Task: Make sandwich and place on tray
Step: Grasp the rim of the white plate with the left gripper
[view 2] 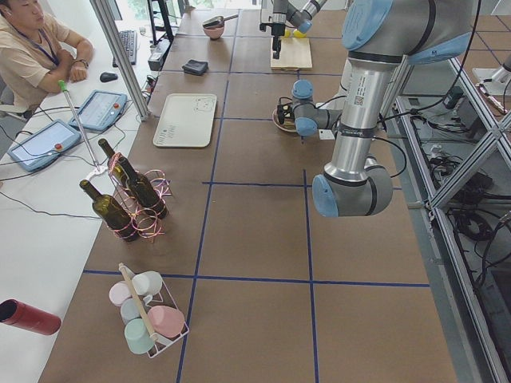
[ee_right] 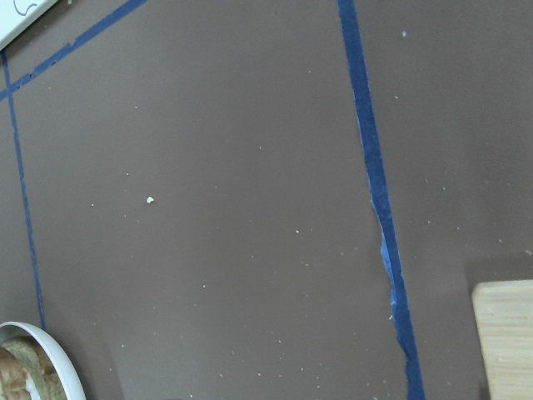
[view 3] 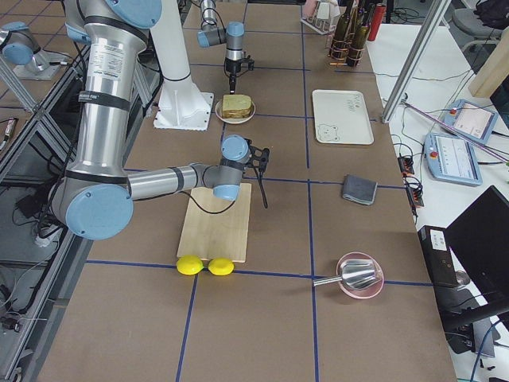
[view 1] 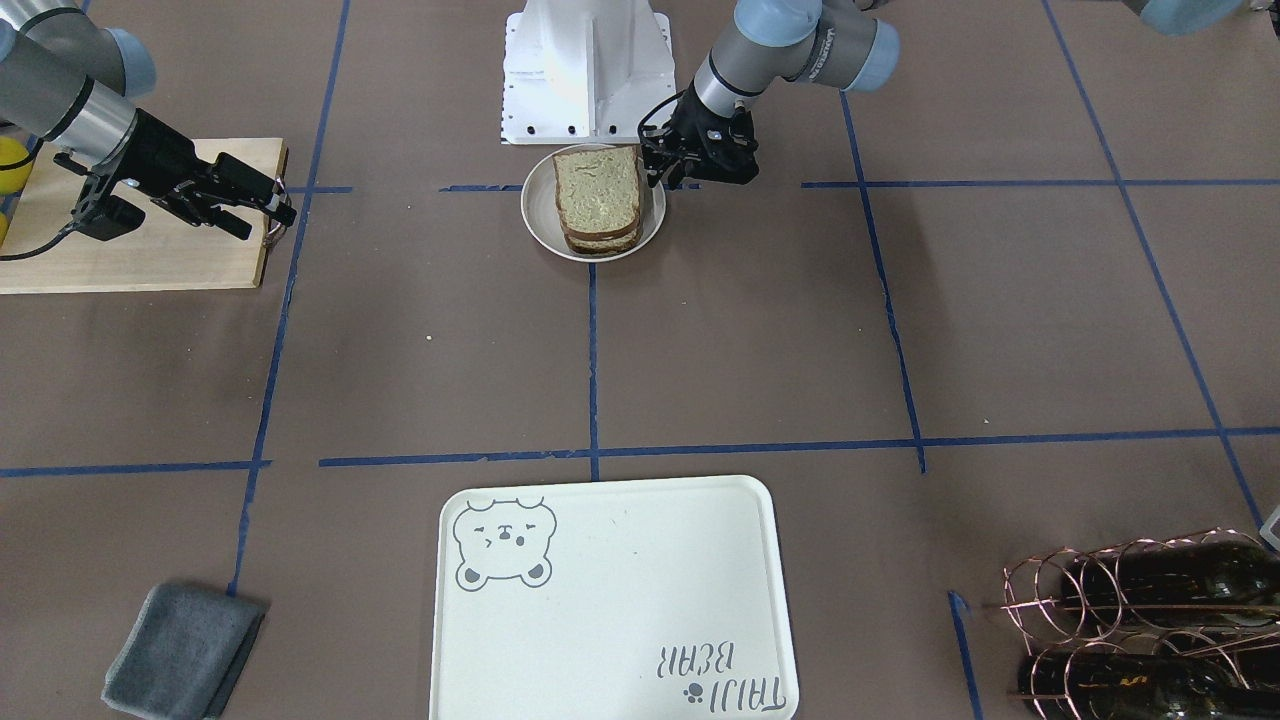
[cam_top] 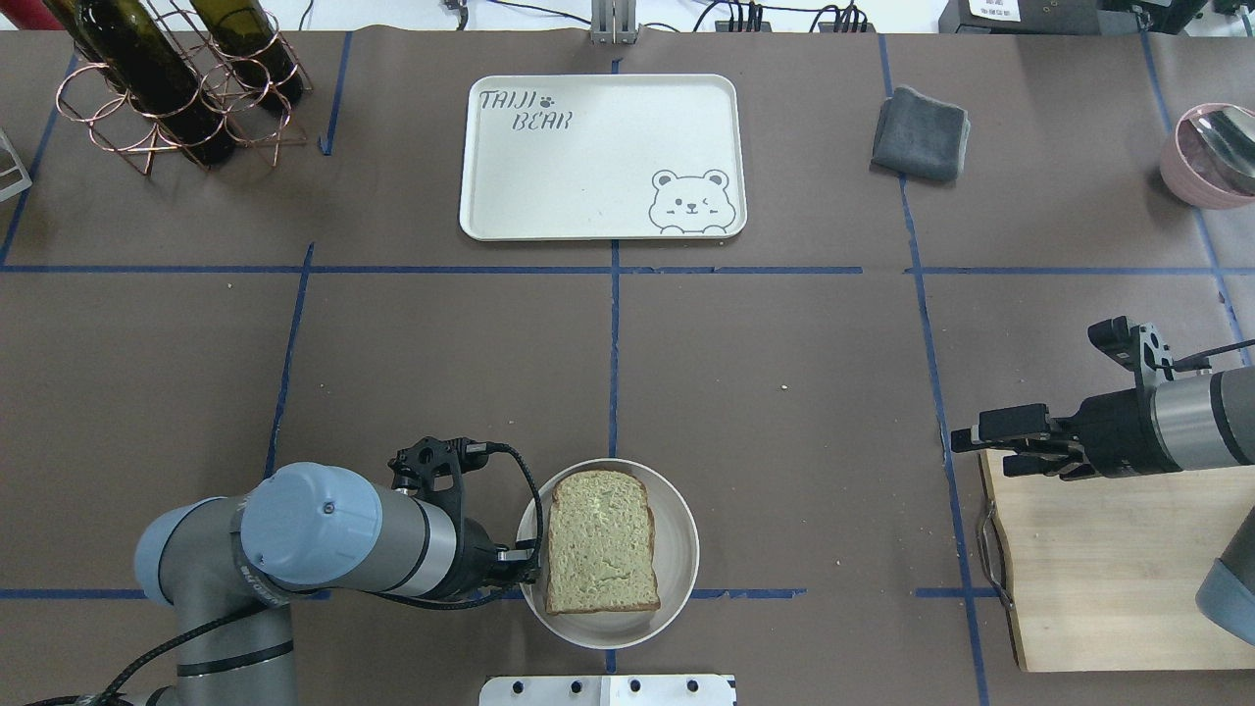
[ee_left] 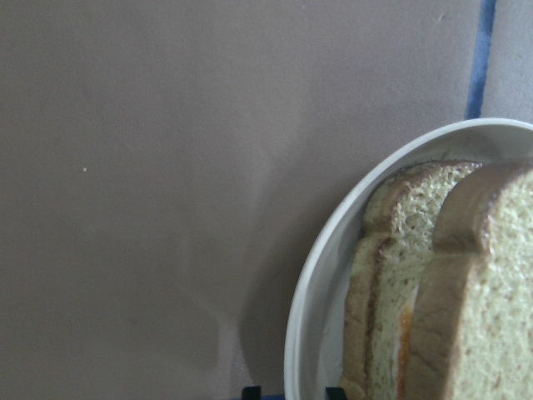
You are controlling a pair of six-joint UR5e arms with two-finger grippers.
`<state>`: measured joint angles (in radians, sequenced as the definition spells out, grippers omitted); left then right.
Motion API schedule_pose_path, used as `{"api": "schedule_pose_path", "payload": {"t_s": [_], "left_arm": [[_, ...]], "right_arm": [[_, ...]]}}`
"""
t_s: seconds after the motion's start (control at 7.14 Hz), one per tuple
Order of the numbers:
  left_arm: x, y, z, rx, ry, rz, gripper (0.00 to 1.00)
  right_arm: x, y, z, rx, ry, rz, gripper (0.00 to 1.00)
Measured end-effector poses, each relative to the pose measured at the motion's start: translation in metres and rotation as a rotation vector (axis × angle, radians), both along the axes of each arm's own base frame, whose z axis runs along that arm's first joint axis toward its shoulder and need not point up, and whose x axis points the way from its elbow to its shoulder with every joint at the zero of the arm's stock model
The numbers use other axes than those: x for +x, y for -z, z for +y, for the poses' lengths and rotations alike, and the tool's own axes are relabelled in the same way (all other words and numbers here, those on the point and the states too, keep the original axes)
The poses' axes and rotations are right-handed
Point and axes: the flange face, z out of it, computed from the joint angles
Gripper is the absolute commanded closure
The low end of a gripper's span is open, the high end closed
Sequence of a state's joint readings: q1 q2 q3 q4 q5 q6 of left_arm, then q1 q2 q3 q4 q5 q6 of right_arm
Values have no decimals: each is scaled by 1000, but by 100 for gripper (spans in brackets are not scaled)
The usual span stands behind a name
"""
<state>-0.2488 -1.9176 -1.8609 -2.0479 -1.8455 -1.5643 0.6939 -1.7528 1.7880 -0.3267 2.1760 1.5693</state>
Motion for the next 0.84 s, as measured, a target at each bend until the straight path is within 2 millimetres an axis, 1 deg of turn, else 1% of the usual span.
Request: {"api": "schedule_pose_path", "payload": {"t_s": [0.42, 0.84], "left_arm": [[6, -3, 0, -1, -2, -8, 77], [12, -1, -1, -1, -3, -9, 77]], "right_arm": [[0, -1, 0, -1, -2, 2, 0], [0, -1, 0, 0, -2, 2, 0]]}}
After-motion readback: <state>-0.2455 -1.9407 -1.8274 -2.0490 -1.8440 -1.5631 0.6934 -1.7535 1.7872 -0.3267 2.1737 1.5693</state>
